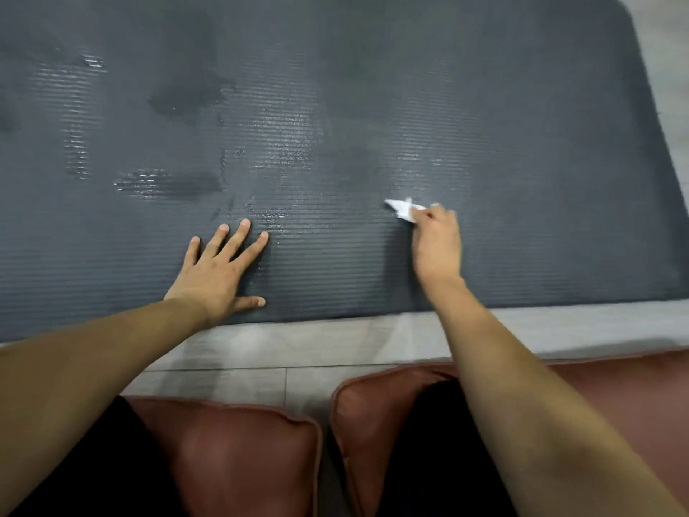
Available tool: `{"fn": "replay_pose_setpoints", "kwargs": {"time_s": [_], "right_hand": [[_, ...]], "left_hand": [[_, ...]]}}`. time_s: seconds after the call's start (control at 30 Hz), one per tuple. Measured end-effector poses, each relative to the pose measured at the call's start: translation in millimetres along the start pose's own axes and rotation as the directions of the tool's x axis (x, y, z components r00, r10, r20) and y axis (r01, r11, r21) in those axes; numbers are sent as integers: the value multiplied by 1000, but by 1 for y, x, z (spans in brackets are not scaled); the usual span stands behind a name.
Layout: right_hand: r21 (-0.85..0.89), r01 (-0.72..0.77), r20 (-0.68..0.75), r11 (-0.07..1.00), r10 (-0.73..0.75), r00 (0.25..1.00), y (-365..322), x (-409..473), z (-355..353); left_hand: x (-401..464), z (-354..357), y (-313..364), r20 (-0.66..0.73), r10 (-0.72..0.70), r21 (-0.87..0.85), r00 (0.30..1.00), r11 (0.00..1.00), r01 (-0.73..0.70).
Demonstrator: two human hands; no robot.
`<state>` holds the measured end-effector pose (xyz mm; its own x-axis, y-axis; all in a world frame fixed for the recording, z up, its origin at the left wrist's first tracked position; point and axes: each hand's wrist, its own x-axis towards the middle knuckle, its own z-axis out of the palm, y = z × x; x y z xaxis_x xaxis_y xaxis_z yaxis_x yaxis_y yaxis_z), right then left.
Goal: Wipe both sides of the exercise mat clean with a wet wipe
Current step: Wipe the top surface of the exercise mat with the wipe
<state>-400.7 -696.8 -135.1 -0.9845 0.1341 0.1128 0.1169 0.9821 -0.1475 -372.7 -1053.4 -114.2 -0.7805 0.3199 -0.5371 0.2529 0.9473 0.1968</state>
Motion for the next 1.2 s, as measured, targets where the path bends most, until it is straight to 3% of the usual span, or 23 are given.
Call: {"fn": "replay_pose_setpoints", "kwargs": {"time_s": [0.1, 0.2, 0.23, 0.3, 0.37, 0.43, 0.5, 0.57, 0.63, 0.73, 0.83, 0.93, 1.03, 1.1, 1.2], "right_hand": [[-25, -294, 1, 955, 295, 956, 26, -10, -10], [122, -321, -7, 939, 324, 946, -49, -28, 2], [192, -249, 10, 949, 252, 968, -82, -39, 7], [236, 20, 49, 972, -33, 998, -146, -69, 9], [226, 325, 110, 918, -355, 928, -176, -92, 1], [147, 503, 81, 852, -517, 852, -153, -78, -6], [7, 404, 83, 915, -403, 912, -97, -56, -7], [-79, 94, 105, 992, -86, 991, -21, -34, -9], [-130, -177, 123, 976, 193, 974, 35, -30, -21], [-41, -384, 92, 922, 386, 918, 10, -39, -29], [111, -295, 51, 949, 291, 955, -81, -62, -11], [240, 37, 129, 970, -70, 989, -169, -104, -6], [211, 310, 176, 927, -348, 921, -165, -109, -12], [91, 260, 197, 961, -273, 942, -119, -92, -16], [-119, -139, 204, 983, 161, 966, -19, -72, -27]], "left_hand": [[1, 1, 0, 7, -4, 11, 1000, 1000, 4], [1, -2, 2, 13, -7, 11, 1000, 1000, 7], [0, -2, 1, 13, -6, 8, 1000, 1000, 6], [0, -2, 1, 1, -3, -3, 1000, 1000, 3], [-1, -1, 0, -8, 9, -14, 1000, 1000, -10], [-1, 0, -1, -13, 9, -12, 1000, 1000, -9], [-1, -2, -1, -3, 6, -4, 1000, 1000, -6], [-1, -2, 0, -2, 5, -1, 1000, 1000, -5], [-1, -2, 0, 4, 1, 5, 1000, 1000, -2], [0, -3, 2, 10, 3, 12, 1000, 1000, -3], [0, -4, 2, 18, -4, 15, 1000, 1000, 4], [0, -2, 1, 7, -4, 6, 1000, 1000, 4], [1, -1, 0, -7, 5, -11, 1000, 1000, -5], [2, 0, -1, -5, 5, 1, 1000, 1000, -5], [2, 0, 0, 1, 5, 6, 1000, 1000, -5]]}}
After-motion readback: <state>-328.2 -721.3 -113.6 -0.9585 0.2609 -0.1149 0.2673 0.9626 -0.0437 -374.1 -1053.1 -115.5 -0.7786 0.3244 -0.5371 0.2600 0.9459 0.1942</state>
